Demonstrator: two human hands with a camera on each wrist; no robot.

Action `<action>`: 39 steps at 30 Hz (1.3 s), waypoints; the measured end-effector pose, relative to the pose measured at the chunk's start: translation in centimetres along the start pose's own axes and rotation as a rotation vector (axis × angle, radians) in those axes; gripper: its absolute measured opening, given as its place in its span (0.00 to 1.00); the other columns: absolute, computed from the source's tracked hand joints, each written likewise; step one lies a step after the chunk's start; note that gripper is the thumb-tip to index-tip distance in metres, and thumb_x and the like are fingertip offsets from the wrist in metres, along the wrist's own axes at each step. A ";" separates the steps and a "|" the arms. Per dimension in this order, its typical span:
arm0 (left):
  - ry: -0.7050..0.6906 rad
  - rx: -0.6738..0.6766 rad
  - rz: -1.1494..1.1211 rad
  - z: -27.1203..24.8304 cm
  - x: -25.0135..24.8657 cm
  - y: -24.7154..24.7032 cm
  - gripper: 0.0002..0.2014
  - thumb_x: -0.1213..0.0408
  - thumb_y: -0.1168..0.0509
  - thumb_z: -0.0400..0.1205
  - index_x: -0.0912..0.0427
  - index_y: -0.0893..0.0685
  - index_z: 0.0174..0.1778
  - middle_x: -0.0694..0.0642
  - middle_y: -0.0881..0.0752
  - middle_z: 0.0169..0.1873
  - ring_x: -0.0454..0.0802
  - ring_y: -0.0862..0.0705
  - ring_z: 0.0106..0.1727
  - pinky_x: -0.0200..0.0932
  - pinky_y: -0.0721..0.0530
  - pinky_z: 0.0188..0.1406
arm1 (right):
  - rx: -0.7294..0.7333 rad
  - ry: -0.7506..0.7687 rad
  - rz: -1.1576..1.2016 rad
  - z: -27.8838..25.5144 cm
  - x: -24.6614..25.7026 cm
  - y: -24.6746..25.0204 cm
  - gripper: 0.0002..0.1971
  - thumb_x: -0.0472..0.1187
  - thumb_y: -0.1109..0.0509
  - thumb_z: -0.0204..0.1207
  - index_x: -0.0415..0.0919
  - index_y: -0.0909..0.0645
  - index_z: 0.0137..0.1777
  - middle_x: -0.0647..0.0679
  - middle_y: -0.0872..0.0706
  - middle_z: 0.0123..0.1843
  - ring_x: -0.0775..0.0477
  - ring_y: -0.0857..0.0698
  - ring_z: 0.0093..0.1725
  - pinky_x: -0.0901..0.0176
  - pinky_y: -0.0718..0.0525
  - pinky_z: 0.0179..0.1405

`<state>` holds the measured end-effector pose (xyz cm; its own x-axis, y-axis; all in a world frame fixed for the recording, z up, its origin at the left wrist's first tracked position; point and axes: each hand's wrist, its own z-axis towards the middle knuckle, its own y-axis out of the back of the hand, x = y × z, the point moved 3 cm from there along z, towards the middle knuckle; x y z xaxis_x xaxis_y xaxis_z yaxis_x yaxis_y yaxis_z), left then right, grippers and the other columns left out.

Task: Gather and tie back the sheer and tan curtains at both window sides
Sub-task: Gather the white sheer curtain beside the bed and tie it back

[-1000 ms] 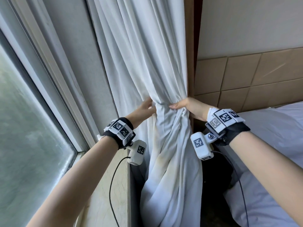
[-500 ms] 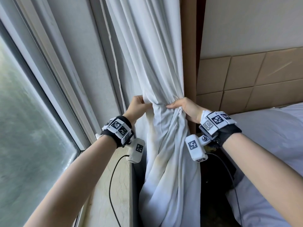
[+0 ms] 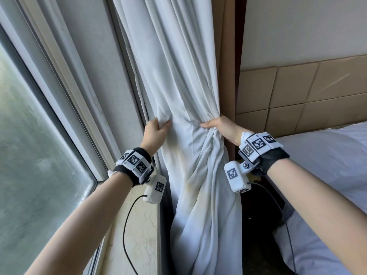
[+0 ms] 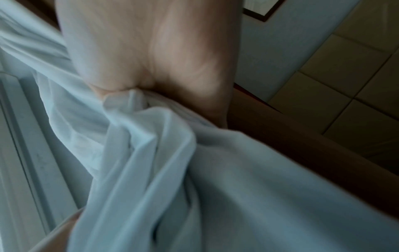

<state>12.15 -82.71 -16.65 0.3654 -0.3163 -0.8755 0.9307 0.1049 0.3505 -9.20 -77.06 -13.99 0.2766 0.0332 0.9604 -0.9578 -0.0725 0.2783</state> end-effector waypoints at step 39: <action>-0.437 0.589 0.696 -8.1 -4.9 -5.4 0.34 0.54 0.28 0.77 0.66 0.33 0.73 0.58 0.32 0.71 0.54 0.20 0.57 0.41 0.23 0.56 | -0.184 0.075 -0.374 -1.5 1.0 -2.1 0.19 0.51 0.28 0.73 0.44 0.23 0.60 0.53 0.16 0.51 0.49 0.16 0.56 0.58 0.21 0.58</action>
<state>5.46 -74.12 -16.97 0.6748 -0.6920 -0.2565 0.3123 -0.0471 0.9488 -7.09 -75.35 -13.66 0.6077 0.0964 0.7883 -0.7926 0.1374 0.5941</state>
